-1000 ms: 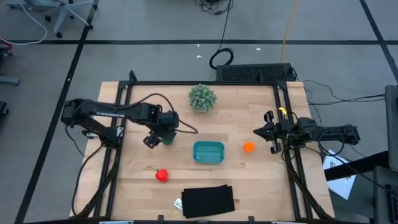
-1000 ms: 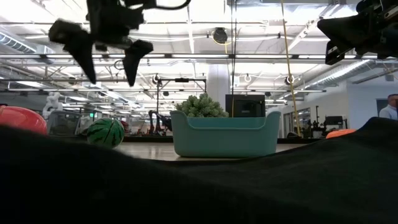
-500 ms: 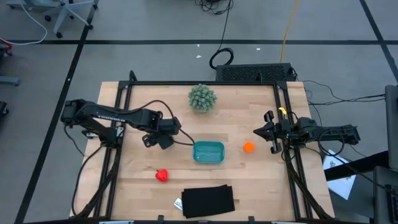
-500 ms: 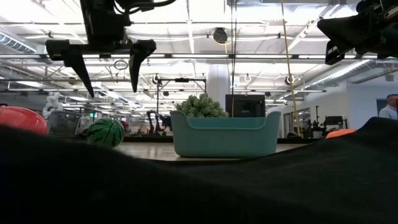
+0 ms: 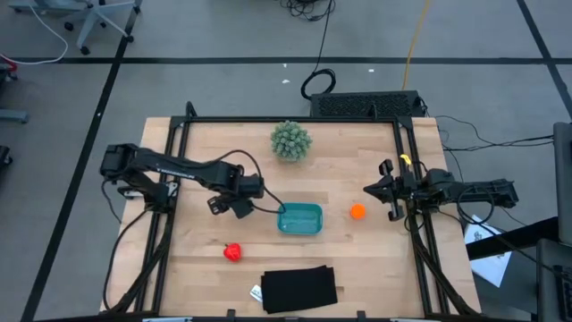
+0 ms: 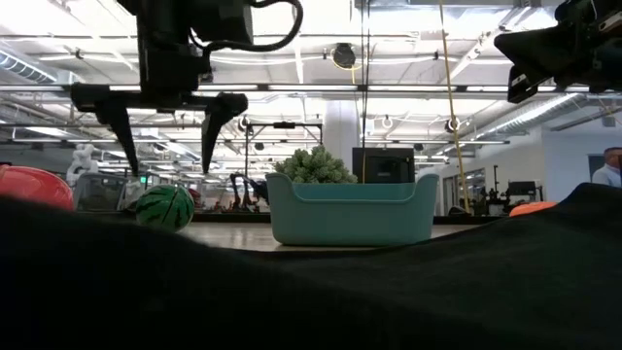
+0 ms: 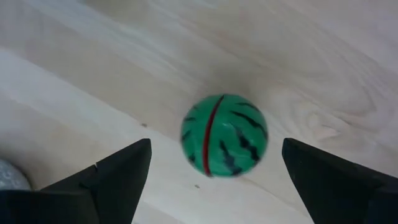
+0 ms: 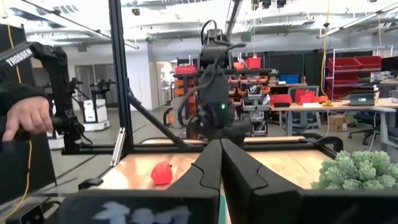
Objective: Pick and placing Produce into tupperware
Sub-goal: Put the watermelon toy into the bin
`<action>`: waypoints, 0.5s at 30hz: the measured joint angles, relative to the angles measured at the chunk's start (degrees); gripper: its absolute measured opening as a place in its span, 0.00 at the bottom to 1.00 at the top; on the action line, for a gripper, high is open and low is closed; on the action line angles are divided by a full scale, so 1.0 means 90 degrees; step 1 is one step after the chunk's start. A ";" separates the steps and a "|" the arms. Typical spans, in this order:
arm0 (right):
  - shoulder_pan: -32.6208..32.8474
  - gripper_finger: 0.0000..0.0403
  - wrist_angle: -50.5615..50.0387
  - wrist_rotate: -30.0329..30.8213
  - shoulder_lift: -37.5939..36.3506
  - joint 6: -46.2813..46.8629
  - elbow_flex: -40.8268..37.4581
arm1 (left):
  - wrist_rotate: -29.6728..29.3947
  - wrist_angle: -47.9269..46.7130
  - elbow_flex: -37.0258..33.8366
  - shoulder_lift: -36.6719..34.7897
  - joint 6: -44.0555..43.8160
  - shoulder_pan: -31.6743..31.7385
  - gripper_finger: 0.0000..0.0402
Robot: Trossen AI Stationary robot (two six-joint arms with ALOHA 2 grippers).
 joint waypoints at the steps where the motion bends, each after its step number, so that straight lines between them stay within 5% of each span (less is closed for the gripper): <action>1: 0.0000 0.00 -0.0009 0.0000 0.0002 0.0000 -0.0002 | 0.0008 0.0050 0.0002 0.0040 0.0019 0.0000 0.92; 15: 0.0000 0.00 0.0026 0.0019 0.0154 -0.0097 0.0000 | 0.0097 -0.0144 0.0010 0.0497 0.0097 0.0133 0.91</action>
